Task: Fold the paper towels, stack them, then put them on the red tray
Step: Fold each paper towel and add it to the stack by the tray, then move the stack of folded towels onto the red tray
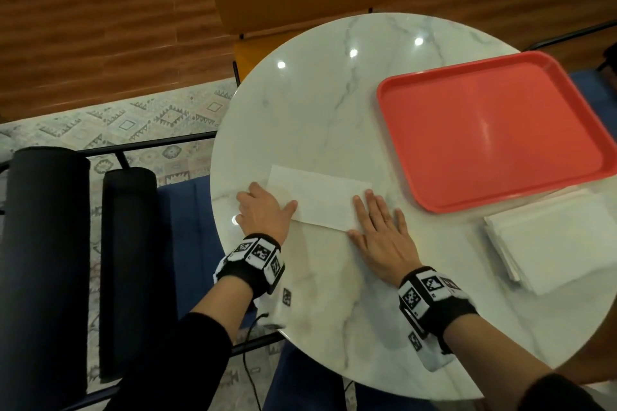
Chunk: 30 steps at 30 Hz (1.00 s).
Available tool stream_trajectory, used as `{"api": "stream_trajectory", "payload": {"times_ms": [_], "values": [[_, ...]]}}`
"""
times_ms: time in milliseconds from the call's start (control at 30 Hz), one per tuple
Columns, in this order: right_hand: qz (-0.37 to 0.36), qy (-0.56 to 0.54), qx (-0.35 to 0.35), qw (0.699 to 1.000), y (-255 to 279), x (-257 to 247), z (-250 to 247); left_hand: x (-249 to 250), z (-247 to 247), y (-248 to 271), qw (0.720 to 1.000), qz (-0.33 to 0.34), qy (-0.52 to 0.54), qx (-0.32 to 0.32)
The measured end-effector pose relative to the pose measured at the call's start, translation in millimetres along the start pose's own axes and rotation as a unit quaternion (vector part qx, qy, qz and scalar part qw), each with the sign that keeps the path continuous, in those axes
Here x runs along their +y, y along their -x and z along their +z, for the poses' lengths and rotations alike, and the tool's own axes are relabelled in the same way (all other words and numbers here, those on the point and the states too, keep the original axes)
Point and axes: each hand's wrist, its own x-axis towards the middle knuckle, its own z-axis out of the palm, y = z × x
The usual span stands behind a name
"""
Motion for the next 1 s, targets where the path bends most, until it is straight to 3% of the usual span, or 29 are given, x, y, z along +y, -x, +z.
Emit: {"api": "stream_trajectory", "payload": {"times_ms": [67, 133, 267, 367, 467, 533, 633, 800, 900, 1000], "values": [[-0.003, -0.007, -0.013, 1.0, 0, -1, -3, 7, -4, -6, 0.998, -0.036, 0.038, -0.032], [-0.001, -0.016, -0.035, 0.999, 0, -2, -12, 12, -9, -10, 0.997, -0.011, 0.043, -0.065], [0.027, -0.126, -0.027, 0.991, 4, -5, -54, 32, -24, 2, 0.978, 0.161, 0.056, -0.118], [0.002, -0.24, 0.027, 0.97, 22, 2, -100, 63, -48, 33, 0.932, 0.31, 0.06, -0.181], [0.01, -0.256, 0.04, 0.966, 44, 33, -134, 99, -67, 72, 0.882, 0.384, 0.135, -0.235], [0.017, -0.291, 0.063, 0.954, 62, 65, -148, 120, -72, 94, 0.855, 0.399, 0.211, -0.255], [0.042, -0.402, 0.082, 0.911, 97, 115, -164, 150, -61, 118, 0.832, 0.403, 0.28, -0.26], [0.101, -0.515, 0.149, 0.838, 144, 209, -178, 192, -10, 155, 0.846, 0.348, 0.317, -0.249], [0.094, -0.502, 0.129, 0.85, 151, 254, -184, 217, 23, 179, 0.848, 0.314, 0.328, -0.273], [0.029, -0.524, 0.048, 0.85, 146, 273, -191, 247, 43, 204, 0.834, 0.348, 0.302, -0.305]]}}
